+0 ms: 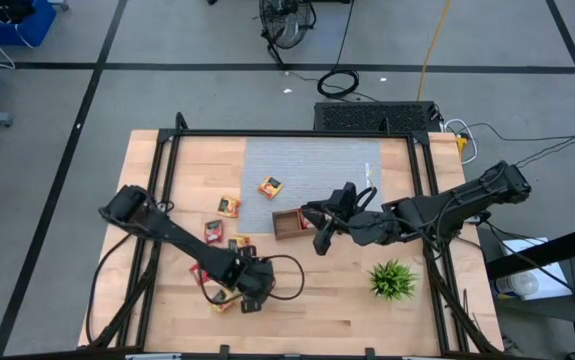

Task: Pick & Place Tea
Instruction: Put the red tea bag into the middle section of the wooden organizer

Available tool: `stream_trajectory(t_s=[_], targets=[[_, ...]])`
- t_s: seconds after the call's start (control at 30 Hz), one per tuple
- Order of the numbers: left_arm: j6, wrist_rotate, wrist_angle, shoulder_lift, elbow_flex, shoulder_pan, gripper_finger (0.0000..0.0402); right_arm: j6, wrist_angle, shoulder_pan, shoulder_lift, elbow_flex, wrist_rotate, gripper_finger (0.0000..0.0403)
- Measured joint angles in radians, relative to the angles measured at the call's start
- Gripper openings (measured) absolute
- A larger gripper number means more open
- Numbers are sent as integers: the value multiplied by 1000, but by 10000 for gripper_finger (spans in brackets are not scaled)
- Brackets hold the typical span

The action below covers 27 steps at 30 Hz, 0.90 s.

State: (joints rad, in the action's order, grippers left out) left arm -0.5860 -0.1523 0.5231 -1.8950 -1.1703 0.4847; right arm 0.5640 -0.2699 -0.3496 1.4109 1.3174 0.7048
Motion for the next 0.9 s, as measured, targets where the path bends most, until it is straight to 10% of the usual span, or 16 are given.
stream_trajectory(t_s=[0.23, 0.57, 0.9], targets=[[-10, -36, 2, -17, 0, -4, 233, -10, 17, 0, 0, -2, 0, 116], [70, 26, -24, -15, 0, -10, 13, -71, 74, 0, 0, -2, 1, 116], [32, 47, -37, -15, 0, -10, 5, -116, 133, -7, 0, -2, -1, 116]])
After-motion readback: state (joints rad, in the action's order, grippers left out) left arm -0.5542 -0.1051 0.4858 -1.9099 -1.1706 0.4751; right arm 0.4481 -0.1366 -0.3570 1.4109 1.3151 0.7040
